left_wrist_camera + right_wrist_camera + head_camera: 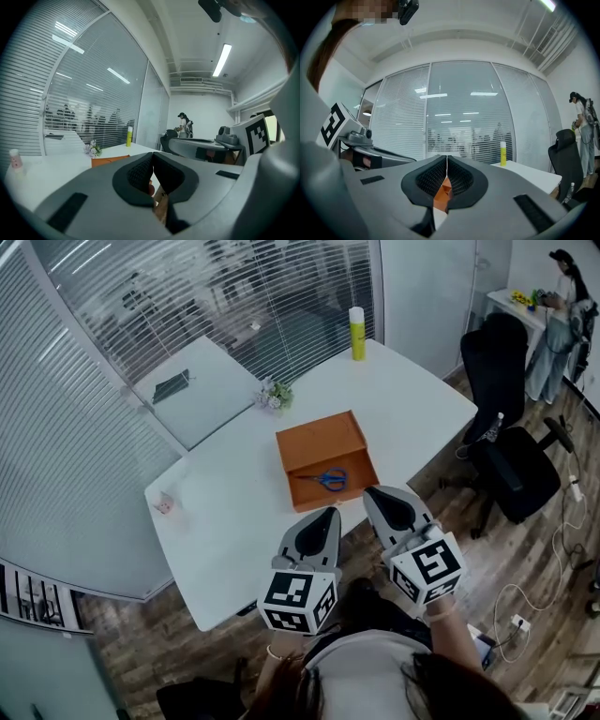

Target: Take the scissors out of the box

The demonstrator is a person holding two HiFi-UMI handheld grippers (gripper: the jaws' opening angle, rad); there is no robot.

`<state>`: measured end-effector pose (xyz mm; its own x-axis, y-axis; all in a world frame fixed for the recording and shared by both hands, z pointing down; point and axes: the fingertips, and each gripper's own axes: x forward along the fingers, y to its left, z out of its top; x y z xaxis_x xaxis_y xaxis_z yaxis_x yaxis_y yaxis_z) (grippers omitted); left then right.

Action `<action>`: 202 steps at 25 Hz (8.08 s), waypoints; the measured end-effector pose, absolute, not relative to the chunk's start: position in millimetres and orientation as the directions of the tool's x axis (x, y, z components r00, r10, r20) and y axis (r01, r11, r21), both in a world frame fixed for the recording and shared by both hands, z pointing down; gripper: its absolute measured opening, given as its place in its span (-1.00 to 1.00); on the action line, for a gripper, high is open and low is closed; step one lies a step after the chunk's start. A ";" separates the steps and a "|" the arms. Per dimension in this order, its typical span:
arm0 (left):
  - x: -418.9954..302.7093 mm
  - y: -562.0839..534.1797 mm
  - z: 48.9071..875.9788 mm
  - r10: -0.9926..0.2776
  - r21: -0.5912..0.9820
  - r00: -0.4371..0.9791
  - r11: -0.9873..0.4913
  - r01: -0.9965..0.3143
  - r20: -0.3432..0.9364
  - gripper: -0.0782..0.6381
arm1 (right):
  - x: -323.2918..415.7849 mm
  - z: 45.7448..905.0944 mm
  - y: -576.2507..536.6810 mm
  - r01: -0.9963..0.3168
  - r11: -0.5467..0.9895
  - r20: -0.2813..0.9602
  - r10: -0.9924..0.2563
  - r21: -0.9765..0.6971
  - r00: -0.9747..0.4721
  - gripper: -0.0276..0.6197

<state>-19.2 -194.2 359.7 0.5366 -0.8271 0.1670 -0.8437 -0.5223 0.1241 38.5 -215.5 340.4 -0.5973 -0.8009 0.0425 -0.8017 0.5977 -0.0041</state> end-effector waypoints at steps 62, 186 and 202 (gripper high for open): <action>-68.6 -325.5 399.0 -0.929 0.160 0.357 -0.340 -0.927 0.098 -0.73 | -39.2 527.0 -372.9 -0.372 0.926 0.621 -0.325 0.058 -0.713 -0.62; -81.7 -151.0 339.6 -0.920 0.063 0.392 -0.392 -0.918 -0.024 -0.73 | -4.5 420.0 -237.5 -0.639 0.755 0.422 -0.632 0.148 -0.650 -0.57; -77.6 -107.7 326.6 -0.911 0.044 0.410 -0.411 -0.910 -0.043 -0.73 | 15.6 373.4 -175.8 -0.707 0.685 0.287 -0.722 0.174 -0.629 -0.57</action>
